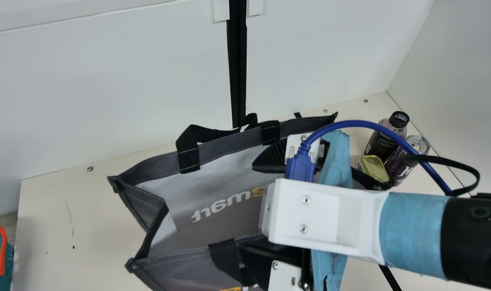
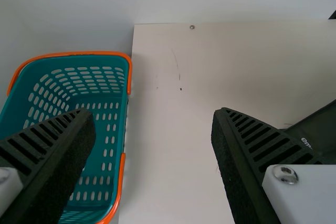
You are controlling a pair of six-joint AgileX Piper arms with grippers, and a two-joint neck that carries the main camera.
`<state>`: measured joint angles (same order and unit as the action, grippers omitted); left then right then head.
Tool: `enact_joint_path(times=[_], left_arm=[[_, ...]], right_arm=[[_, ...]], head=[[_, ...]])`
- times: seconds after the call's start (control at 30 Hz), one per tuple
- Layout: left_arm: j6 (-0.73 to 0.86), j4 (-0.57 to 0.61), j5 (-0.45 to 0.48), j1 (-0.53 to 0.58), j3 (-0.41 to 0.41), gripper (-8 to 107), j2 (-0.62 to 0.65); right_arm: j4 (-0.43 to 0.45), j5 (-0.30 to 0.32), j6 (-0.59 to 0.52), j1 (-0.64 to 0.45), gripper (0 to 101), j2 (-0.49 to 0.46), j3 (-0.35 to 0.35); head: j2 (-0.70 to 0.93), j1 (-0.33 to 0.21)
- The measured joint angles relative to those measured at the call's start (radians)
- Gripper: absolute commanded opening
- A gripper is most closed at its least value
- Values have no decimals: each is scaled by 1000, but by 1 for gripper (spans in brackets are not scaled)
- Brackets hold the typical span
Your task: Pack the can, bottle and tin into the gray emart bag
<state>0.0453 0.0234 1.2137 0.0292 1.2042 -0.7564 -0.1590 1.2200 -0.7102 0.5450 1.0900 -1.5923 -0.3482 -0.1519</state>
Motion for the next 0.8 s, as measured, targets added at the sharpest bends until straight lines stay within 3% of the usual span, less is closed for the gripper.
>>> enact_joint_path(times=[0.47,0.8], left_arm=[[0,0,0,0,0,90,0],[0,0,0,0,0,90,0]], right_arm=[[4,1,51,4,91,-22,-45],[8,1,75,-17,91,-30,-115]], head=[[0,2],[0,0]])
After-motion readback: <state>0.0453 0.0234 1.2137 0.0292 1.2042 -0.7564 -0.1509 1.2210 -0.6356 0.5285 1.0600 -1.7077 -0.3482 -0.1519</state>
